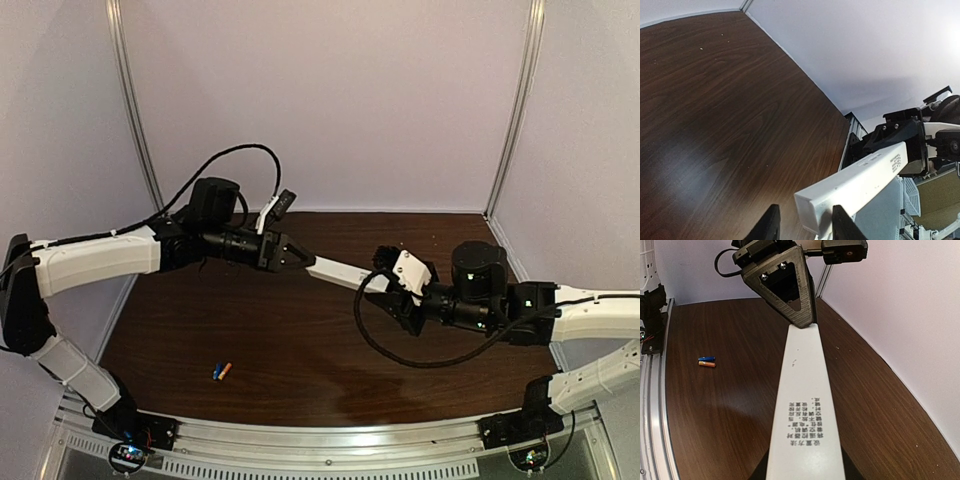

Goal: Load the batteries into the remote control
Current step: Remove the battery cover from the remote control.

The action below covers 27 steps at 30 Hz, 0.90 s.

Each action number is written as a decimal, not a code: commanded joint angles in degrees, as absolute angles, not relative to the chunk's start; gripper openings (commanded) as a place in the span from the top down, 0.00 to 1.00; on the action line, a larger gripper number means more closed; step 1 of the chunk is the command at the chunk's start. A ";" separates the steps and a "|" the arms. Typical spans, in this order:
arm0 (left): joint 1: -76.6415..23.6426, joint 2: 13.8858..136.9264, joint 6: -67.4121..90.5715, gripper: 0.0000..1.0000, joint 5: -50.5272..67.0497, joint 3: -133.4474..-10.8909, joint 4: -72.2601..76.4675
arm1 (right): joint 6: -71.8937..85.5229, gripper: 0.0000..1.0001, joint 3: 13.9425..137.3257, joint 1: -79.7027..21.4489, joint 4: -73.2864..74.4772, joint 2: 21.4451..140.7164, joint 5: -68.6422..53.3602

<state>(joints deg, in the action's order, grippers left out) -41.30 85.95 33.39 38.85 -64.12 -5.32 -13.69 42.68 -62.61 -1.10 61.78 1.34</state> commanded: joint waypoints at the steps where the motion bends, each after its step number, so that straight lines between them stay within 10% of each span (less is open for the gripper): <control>1: -41.04 86.12 34.90 0.61 42.31 -62.08 -0.99 | -14.46 1.00 43.71 -62.90 -3.30 62.66 2.40; 27: -41.14 85.29 33.56 0.68 40.17 -62.49 -4.93 | -14.59 1.00 49.13 -62.87 3.89 71.18 10.47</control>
